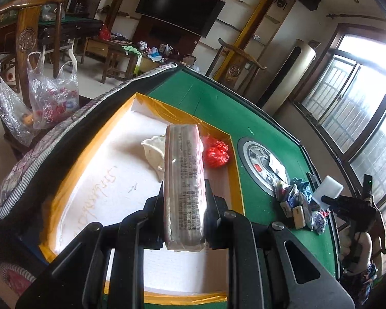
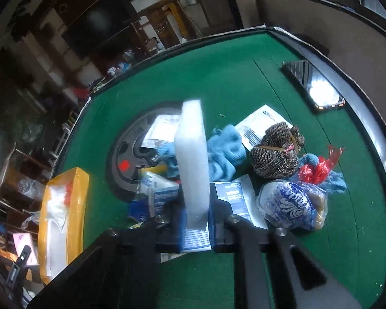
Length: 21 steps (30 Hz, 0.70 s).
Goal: Organize soft objects
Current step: 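Grasp the white foam strip with the right tool while the left tool carries the tissue pack, then lower the tissue pack into the tray with the left tool while the right tool carries the foam strip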
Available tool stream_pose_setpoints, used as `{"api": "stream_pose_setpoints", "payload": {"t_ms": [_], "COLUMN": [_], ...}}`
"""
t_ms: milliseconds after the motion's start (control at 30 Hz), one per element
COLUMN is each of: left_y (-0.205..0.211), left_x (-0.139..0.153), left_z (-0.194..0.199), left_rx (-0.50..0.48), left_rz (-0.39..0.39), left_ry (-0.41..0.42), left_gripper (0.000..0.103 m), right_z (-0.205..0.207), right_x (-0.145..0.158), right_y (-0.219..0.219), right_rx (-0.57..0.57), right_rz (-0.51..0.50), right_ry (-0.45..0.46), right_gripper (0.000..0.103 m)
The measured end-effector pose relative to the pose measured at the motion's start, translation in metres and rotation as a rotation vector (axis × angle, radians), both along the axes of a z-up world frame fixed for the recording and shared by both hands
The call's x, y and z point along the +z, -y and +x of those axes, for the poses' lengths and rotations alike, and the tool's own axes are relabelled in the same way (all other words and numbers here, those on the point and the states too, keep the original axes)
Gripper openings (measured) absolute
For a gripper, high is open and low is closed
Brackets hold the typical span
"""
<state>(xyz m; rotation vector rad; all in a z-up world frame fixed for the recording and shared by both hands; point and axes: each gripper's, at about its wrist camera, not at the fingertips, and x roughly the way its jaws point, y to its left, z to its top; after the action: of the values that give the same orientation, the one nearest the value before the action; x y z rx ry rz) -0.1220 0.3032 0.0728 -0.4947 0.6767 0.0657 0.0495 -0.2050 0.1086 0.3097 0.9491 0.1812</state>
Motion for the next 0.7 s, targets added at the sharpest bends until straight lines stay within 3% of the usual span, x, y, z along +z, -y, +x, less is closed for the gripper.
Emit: {"api": "stream_pose_setpoints", "payload": {"t_ms": [267,467,700], "left_y": [-0.019,-0.031,-0.038], "left_x": [-0.010,-0.039,-0.058], "left_z": [0.043,0.081,0.123], "left_rx": [-0.004,-0.011,0.003], "left_rz": [0.107,0.122,0.128], "left_ry": [-0.130,-0.271,-0.392], "left_gripper": [0.020,0.020,0.020], "right_z": [-0.021,-0.027,-0.036], "right_x": [0.035,0.009,-0.028], "right_y": [-0.091,-0.189,-0.276], "right_rx": [0.230,0.478,0.630], "right_rz": [0.040,0.120,0.081], "right_ry": [0.088,-0.015,-0.088], "right_gripper": [0.013,0.013,0.013]}}
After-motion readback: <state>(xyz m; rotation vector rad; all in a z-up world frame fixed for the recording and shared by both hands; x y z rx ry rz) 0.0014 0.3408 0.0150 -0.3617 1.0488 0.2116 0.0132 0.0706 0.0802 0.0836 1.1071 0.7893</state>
